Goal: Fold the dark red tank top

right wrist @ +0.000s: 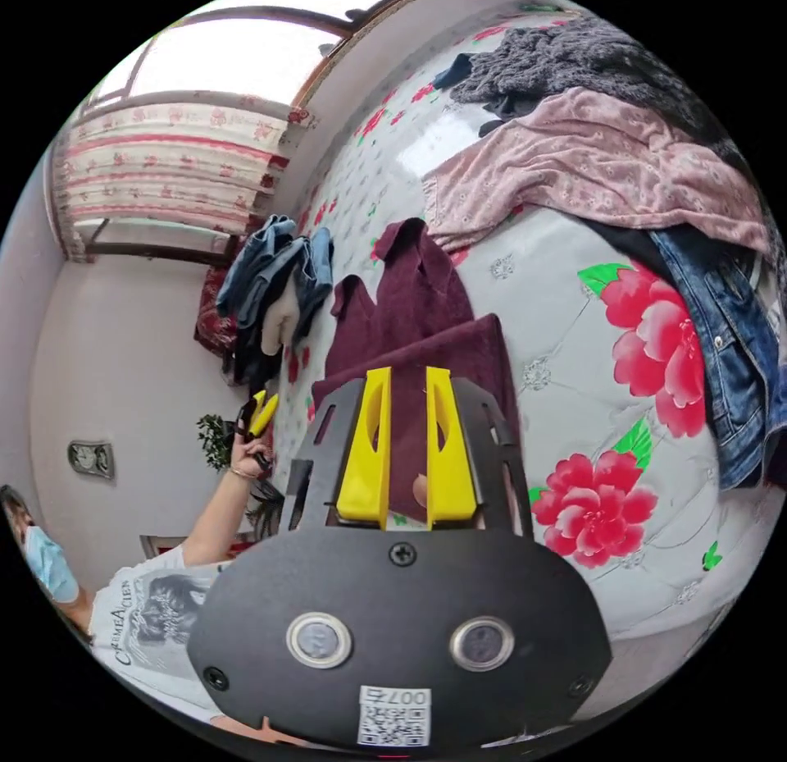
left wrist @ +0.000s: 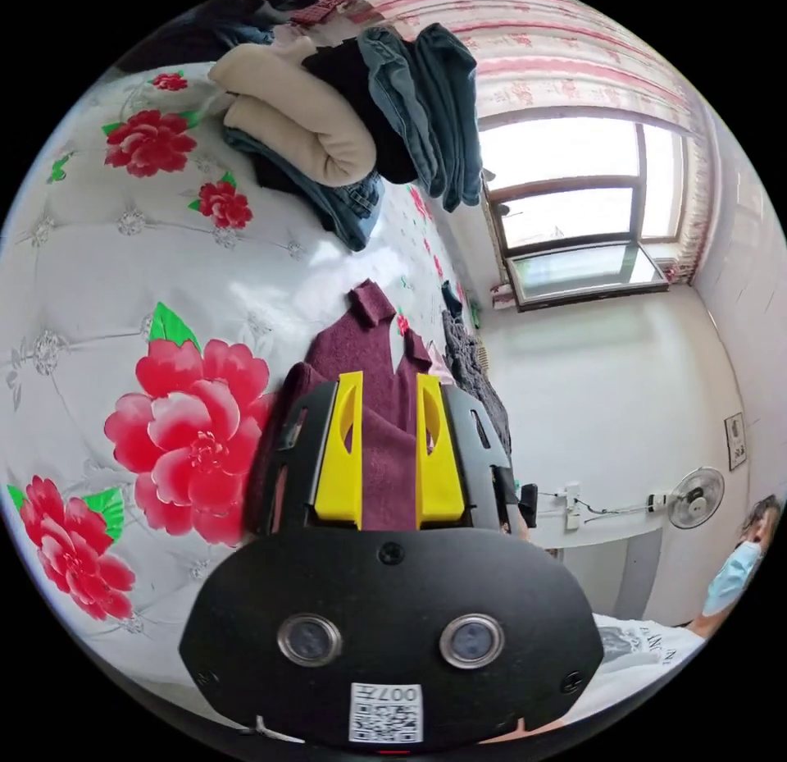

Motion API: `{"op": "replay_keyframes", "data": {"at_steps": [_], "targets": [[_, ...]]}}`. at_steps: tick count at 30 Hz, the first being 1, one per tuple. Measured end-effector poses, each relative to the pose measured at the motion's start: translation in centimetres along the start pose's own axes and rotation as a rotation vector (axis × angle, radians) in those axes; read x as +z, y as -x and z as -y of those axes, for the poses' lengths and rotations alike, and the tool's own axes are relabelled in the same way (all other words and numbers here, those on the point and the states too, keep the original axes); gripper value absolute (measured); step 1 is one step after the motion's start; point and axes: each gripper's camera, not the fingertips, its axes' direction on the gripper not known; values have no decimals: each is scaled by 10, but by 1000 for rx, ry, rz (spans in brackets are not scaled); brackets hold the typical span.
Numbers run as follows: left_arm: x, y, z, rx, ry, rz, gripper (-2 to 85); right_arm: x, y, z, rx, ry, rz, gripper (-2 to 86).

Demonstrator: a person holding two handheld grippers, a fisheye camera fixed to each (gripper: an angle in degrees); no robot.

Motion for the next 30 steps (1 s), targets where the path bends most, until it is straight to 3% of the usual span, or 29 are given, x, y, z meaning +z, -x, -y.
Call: {"op": "replay_keyframes", "data": {"at_steps": [3,6,11,15,19,25,27,30], "targets": [[44,-3,-25,155,166,131,87,50,5,-28,-96,121,-86,42],[93,22,-61,146,356,284,80,102,-11,-54,-70,302,-156,52],[104,9,-57,213,234,268,77,89,45,-25,-279,89,-255,66],[158,-46,-5,484,209,365,99,110,98,35,-494,9,-386,75],[261,-83,42,697,250,516,113,176,131,111,-602,30,-372,84],[395,-76,69,685,381,594,102,288,135,166,-642,209,-466,71],[412,-76,62,722,370,639,73,307,125,168,-631,268,-517,54],[414,-82,60,694,373,687,30,290,124,162,-651,173,-546,20]]}}
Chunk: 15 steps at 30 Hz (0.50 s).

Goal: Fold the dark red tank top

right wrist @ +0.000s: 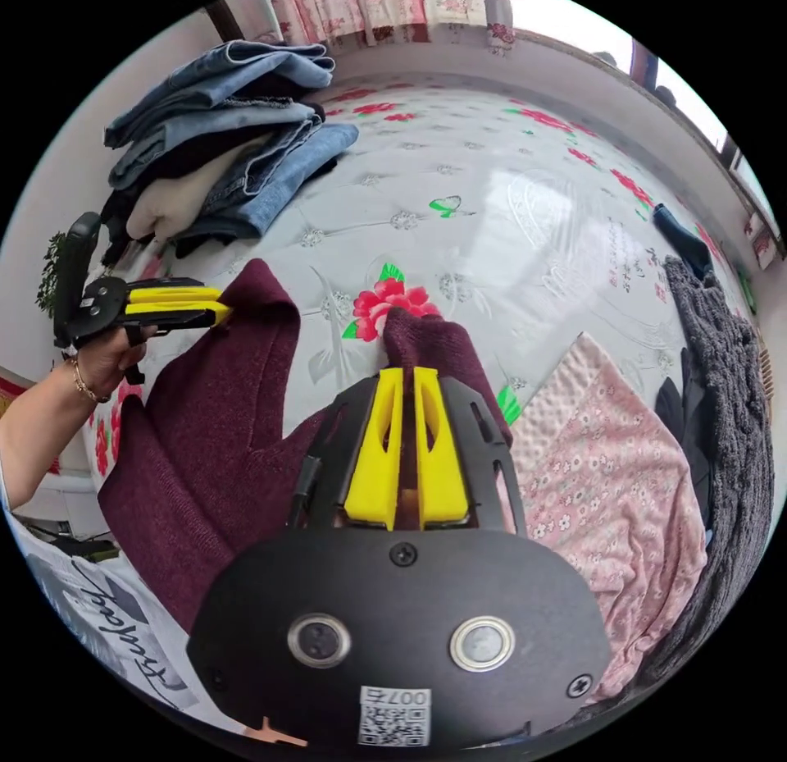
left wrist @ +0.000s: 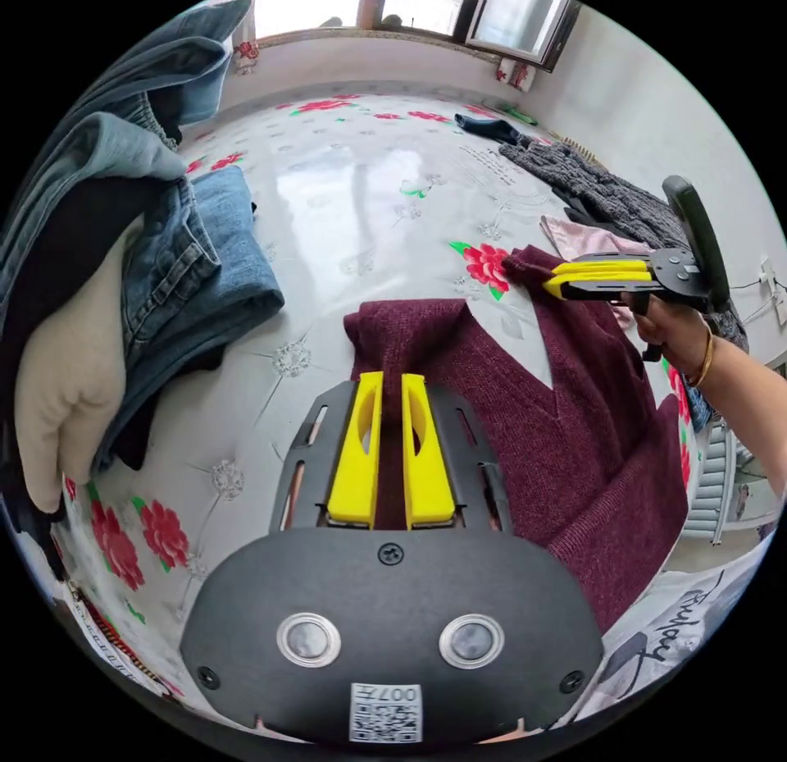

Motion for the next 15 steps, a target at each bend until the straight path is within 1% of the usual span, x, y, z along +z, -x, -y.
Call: {"op": "replay_keyframes", "data": {"at_steps": [2,4,6,8,10,15], "targets": [[-14,-1,-2,-13,-18,-6,23,-28,-7,-12,-10,-72,51,8],[-46,-5,-8,-16,-49,-79,18,-61,-11,-25,-8,-152,102,4],[-77,-15,-16,8,-66,-99,16,-98,-13,-42,-30,-229,177,2],[-111,-30,-30,28,-72,-101,15,-149,-6,-72,-106,-312,270,1],[-151,-59,-57,84,-66,-96,15,-185,6,-97,-191,-338,324,0],[-190,-128,-125,174,43,-11,15,-258,51,-171,-358,-331,364,0]]}}
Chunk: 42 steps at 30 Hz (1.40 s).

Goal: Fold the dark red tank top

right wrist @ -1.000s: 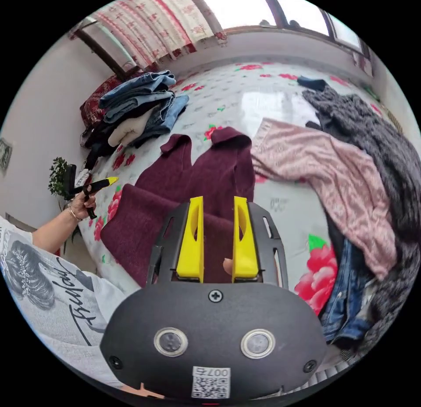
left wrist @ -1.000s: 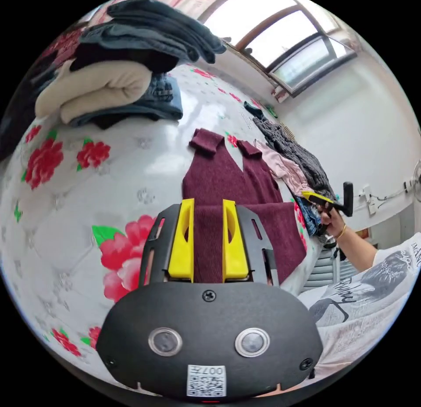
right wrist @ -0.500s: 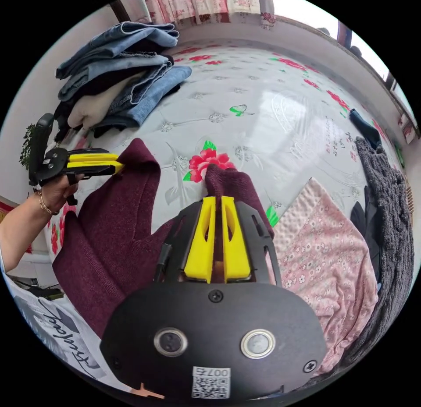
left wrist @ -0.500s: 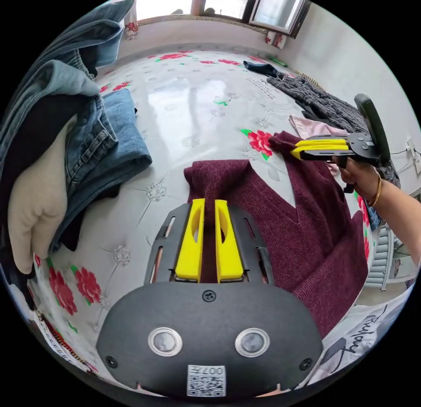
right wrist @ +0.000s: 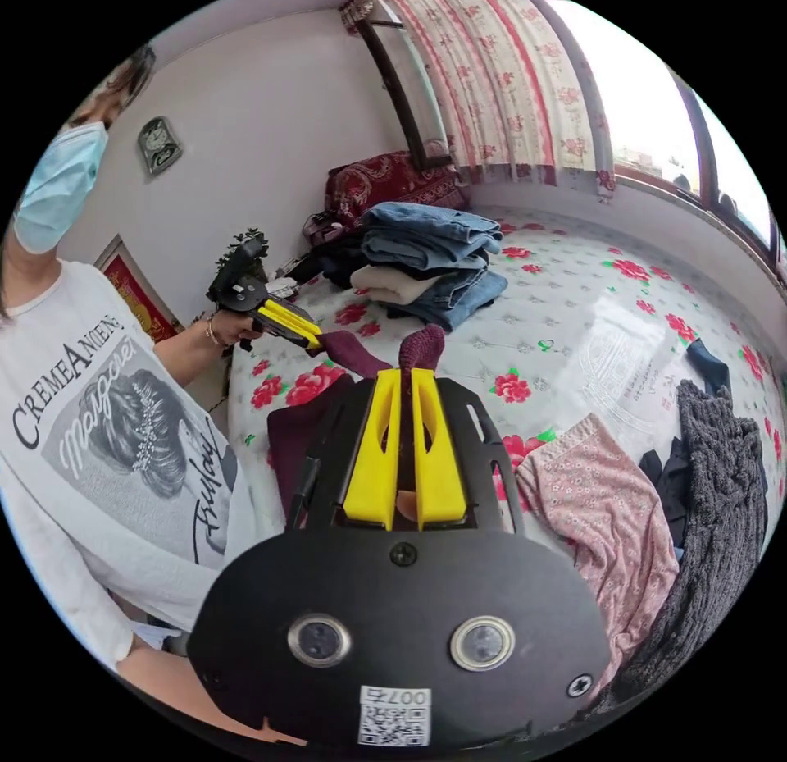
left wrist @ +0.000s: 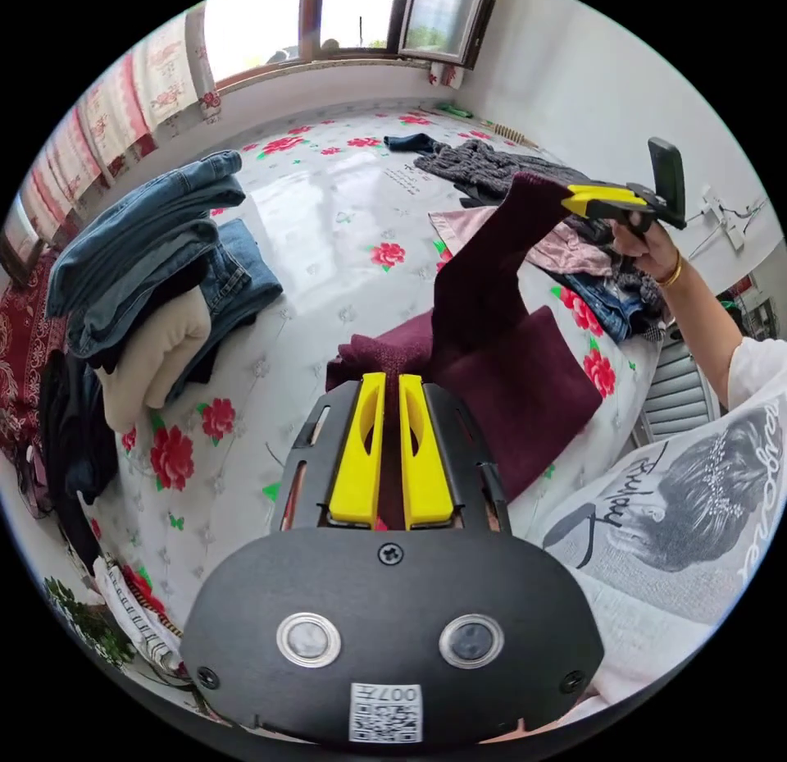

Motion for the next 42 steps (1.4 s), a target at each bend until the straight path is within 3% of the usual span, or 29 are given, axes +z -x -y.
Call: {"op": "replay_keyframes", "data": {"at_steps": [8,14,17,22,25,27,35,42], "targets": [[30,-82,-87,-18,119,-96,20,-6,113,-83,-23,175,102,1],[106,-73,-130,-175,230,-166,23,91,124,-156,83,452,56,2],[96,-73,-138,-187,196,-202,26,96,128,-164,75,475,-12,4],[104,-77,-162,-112,217,-62,56,105,118,-180,95,549,-117,17],[105,-79,-181,-120,226,-128,101,105,102,-204,202,613,-55,36],[90,-83,-192,-100,187,-129,110,84,87,-216,320,533,0,46],[31,-72,-223,-119,54,-93,87,-14,-34,-323,1152,-140,213,95],[33,-75,-174,-57,-76,-222,84,-17,-82,-382,1458,-436,324,112]]}}
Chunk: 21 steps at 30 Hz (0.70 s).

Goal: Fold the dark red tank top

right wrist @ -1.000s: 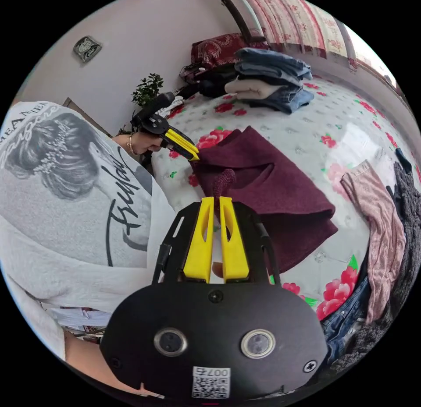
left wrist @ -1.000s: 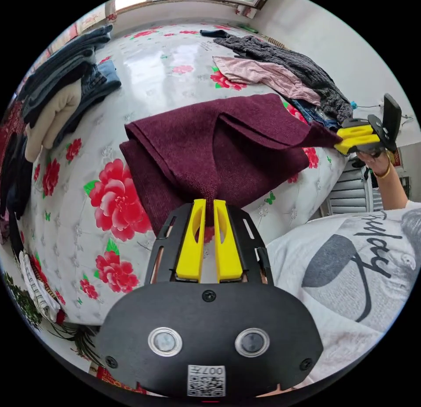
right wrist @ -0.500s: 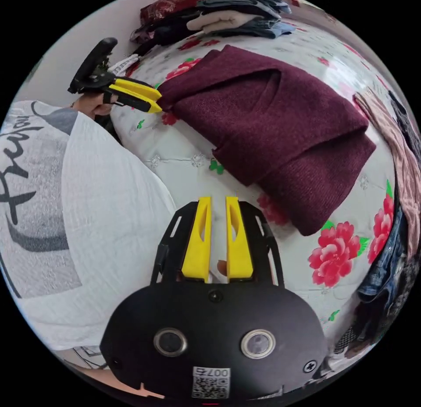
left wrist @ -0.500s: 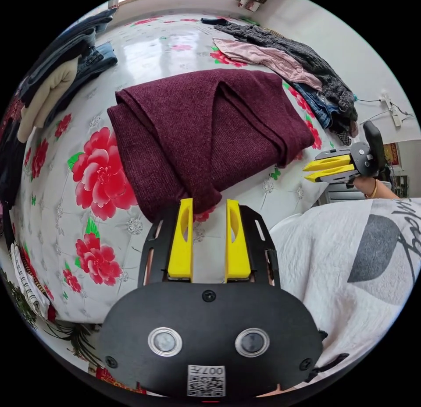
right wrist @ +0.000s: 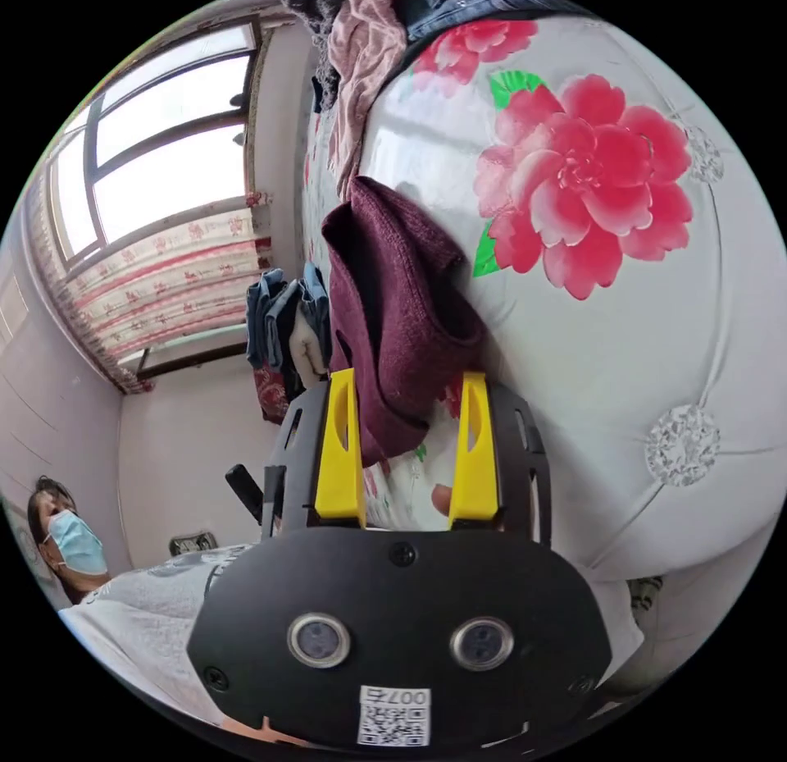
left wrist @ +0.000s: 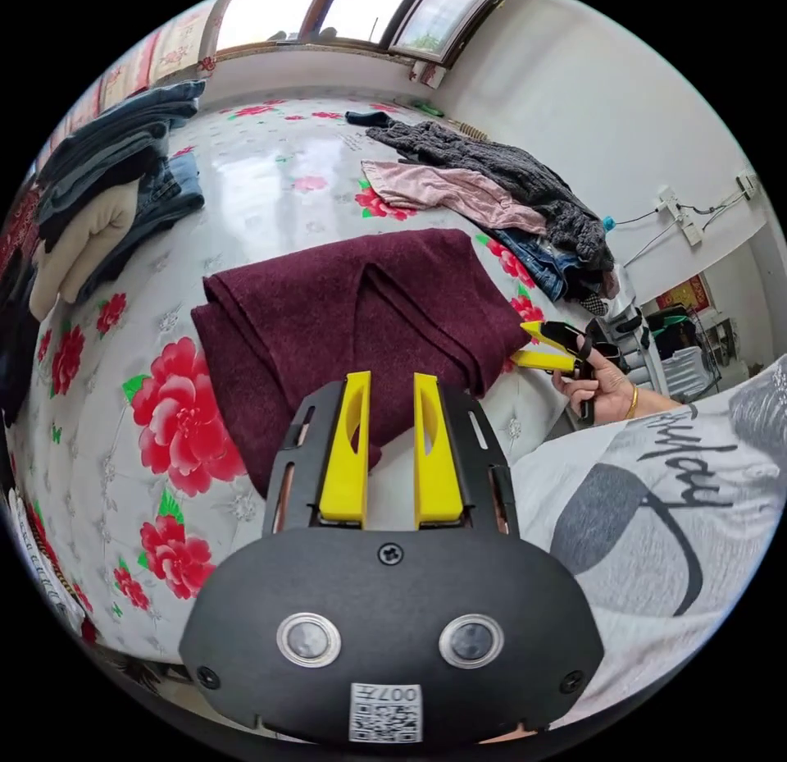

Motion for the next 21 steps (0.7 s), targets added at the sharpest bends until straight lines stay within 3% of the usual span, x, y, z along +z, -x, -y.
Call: {"op": "replay_keyframes", "data": {"at_steps": [4,8,10,13,18,21], "targets": [[44,-17,25,55,83,-49,84,-2,0,24,31,-15,-27,95],[47,-37,26,149,53,-104,73,-13,-5,41,58,-3,-42,72],[65,-54,26,240,142,-121,69,-19,-12,44,77,-9,-15,61],[88,-60,17,242,290,73,41,-28,-22,49,116,-29,84,49],[15,-30,-25,221,65,154,-7,-34,-16,56,69,-11,35,36],[-11,4,-40,113,-56,-28,-8,-35,-19,60,73,-3,27,30]]}}
